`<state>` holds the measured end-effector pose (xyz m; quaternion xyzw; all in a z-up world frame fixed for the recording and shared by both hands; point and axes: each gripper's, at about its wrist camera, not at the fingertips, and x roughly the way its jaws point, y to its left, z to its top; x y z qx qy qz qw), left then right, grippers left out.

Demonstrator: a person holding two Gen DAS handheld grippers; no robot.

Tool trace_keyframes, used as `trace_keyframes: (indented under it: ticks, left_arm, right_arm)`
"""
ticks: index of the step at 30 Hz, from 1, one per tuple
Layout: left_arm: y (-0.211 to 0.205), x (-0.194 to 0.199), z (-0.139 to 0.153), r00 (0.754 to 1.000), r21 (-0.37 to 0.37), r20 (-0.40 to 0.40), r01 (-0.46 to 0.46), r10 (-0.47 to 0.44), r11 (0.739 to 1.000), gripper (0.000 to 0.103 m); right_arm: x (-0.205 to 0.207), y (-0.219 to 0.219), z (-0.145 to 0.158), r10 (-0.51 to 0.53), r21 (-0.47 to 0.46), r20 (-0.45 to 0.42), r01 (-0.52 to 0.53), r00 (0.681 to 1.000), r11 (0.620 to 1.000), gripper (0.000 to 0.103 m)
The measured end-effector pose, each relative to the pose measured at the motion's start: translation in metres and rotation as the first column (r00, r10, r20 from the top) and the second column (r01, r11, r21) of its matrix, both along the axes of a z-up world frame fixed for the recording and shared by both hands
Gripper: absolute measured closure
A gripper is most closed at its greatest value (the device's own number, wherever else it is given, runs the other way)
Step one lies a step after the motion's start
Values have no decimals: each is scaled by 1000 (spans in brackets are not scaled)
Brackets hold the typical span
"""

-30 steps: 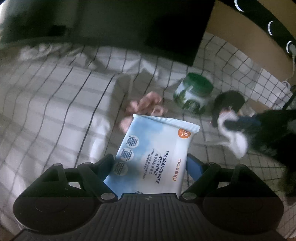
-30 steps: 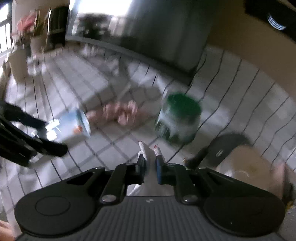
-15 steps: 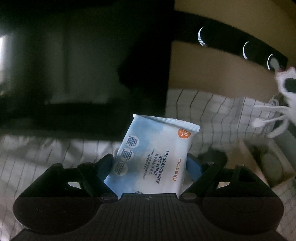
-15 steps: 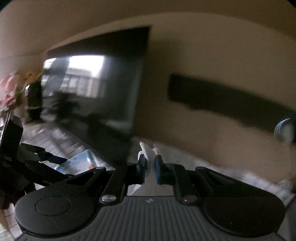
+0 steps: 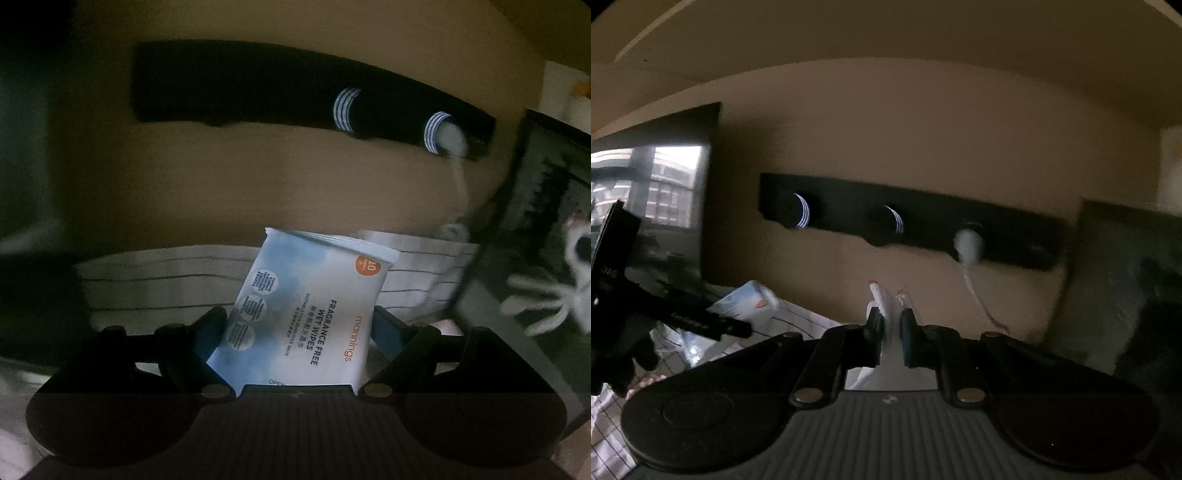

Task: Organize soft objects
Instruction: 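Carry the wipes pack over the pink box with the left tool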

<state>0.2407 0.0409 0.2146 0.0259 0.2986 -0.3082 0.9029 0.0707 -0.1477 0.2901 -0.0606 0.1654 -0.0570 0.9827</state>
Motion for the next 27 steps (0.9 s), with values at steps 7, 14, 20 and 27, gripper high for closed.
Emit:
trace_keyframes:
  ticks: [7, 14, 20, 27]
  left_arm:
    - [-71, -12, -35, 994, 0, -97, 50, -49, 999, 15]
    - [-101, -28, -66, 980, -12, -186, 64, -65, 998, 15]
    - [-113, -42, -87, 969, -19, -231, 80, -82, 997, 15]
    - [-128, -49, -114, 977, -24, -208, 46, -50, 999, 15]
  right_arm:
    - [-18, -45, -25, -63, 26, -44, 64, 997, 998, 92]
    - [-24, -68, -43, -85, 65, -61, 89, 995, 994, 92]
    - [-26, -77, -57, -111, 99, -77, 119, 991, 988, 92]
    - [-36, -73, -68, -113, 74, -120, 122, 986, 990, 92]
